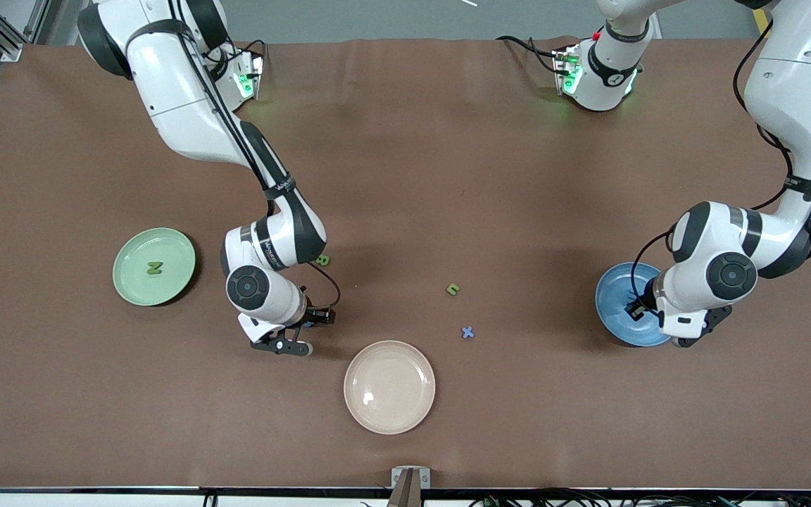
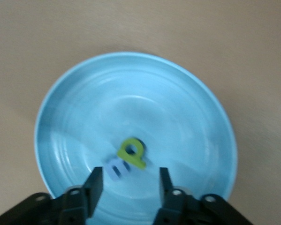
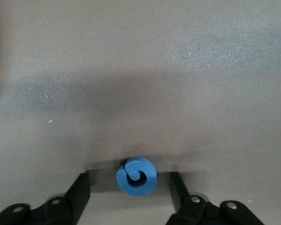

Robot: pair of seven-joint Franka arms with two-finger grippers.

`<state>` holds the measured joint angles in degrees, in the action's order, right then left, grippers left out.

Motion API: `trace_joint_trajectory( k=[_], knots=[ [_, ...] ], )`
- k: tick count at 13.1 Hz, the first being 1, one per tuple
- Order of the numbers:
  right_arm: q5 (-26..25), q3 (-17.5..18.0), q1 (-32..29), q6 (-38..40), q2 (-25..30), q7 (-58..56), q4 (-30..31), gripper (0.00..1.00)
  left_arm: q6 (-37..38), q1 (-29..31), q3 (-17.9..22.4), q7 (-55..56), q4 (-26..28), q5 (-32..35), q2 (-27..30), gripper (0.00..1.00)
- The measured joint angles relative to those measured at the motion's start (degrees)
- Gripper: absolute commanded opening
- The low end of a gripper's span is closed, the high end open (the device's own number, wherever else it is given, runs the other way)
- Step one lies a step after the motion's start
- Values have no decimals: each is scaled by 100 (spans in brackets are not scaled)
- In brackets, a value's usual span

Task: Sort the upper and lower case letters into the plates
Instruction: 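Carry the blue G to the green plate while the left gripper grasps the x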

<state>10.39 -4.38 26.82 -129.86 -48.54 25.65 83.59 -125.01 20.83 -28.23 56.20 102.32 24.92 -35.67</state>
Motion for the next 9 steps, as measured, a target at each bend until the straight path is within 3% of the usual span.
trace_joint_trajectory(
  k=[2, 3, 6, 9],
  knots=[
    [-5, -14, 1, 6, 0, 0, -19, 50, -5, -50, -442, 557, -31, 0, 16, 95],
    [-5, -28, 0, 17, 0, 0, -32, 43, -6, -191, -624, 937, -81, 0, 19, 85],
    [-16, -40, 2, 4, 13, 0, -57, 21, -21, -1130, -674, 1850, -533, 0, -147, 74],
    [-29, -42, 3, -32, 6, 0, -62, 16, -67, -1866, -552, 2091, -1161, 0, -635, 68]
  ],
)
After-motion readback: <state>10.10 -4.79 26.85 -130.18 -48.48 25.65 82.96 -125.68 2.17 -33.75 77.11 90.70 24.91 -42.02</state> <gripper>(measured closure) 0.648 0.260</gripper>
